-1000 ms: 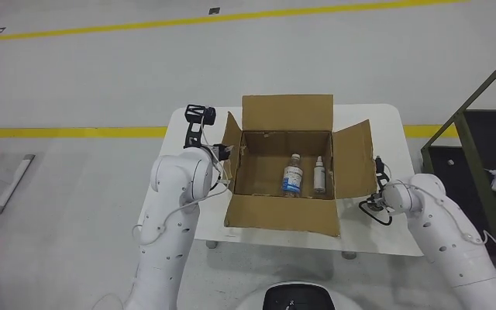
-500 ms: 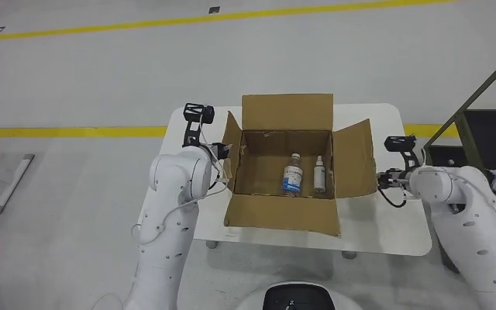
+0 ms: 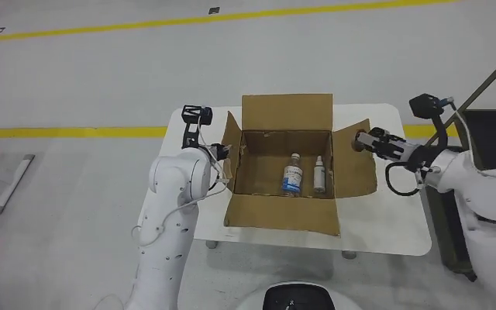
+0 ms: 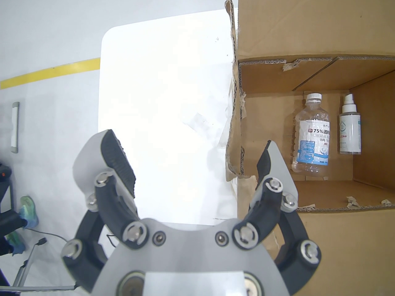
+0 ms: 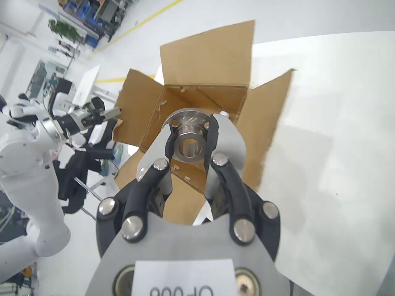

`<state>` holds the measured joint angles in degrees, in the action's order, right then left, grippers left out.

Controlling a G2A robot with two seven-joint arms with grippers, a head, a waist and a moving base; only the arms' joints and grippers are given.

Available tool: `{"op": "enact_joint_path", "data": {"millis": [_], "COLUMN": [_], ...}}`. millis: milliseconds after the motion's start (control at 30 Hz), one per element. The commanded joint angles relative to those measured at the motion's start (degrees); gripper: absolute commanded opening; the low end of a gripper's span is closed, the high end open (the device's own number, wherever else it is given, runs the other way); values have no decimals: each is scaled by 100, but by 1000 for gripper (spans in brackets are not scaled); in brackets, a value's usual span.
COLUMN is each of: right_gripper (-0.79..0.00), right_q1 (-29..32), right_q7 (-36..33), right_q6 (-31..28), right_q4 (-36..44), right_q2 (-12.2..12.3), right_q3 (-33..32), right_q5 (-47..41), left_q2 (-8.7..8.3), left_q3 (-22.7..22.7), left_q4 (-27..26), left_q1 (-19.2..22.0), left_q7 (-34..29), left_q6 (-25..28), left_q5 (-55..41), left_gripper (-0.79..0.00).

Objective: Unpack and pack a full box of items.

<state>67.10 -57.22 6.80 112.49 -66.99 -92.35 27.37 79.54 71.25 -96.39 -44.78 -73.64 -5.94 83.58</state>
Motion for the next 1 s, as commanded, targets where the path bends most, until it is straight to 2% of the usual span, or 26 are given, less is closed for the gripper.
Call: {"op": "enact_joint_path", "data": {"millis": [0,133,333,433,600,800,833,867,900,967], "right_gripper": [-785,-785,-785,-785,-785,-785,-742,-646,-600,-570], "right_q1": [-414,-1308,-2614,-3142,-3662,-3980,-4024,-4064,-4101,-4170], "right_q7": [112,485,1103,1256,1634,1953,1996,2026,2036,2075], "right_q6": [187,520,908,1003,1126,1061,1028,991,955,899], "right_q4": [-385,-1509,-3378,-4289,-5458,-6492,-6615,-6727,-6831,-7015], "right_q2": [-55,-248,-749,-1035,-1467,-1902,-1963,-2021,-2075,-2172], "right_q3": [917,2498,4149,4697,5309,5719,5757,5799,5828,5875], "right_q5": [373,1161,978,694,376,87,43,20,-21,-70], "left_q2": [-3,-14,-37,-51,-76,-86,-87,-87,-86,-84], "left_q3": [47,150,362,465,655,738,744,748,748,735], "left_q4": [-15,-89,-227,-287,-356,-373,-364,-349,-329,-285], "left_q1": [-25,-72,-186,-221,-288,-310,-300,-286,-270,-231], "left_q7": [-10,-19,-68,-90,-141,-148,-148,-149,-145,-130], "left_q6": [-32,-51,-129,-126,-113,-54,-45,-35,-30,-13], "left_q5": [19,73,152,227,308,315,316,321,317,321], "left_gripper": [0,0,0,0,0,0,0,0,0,0]}}
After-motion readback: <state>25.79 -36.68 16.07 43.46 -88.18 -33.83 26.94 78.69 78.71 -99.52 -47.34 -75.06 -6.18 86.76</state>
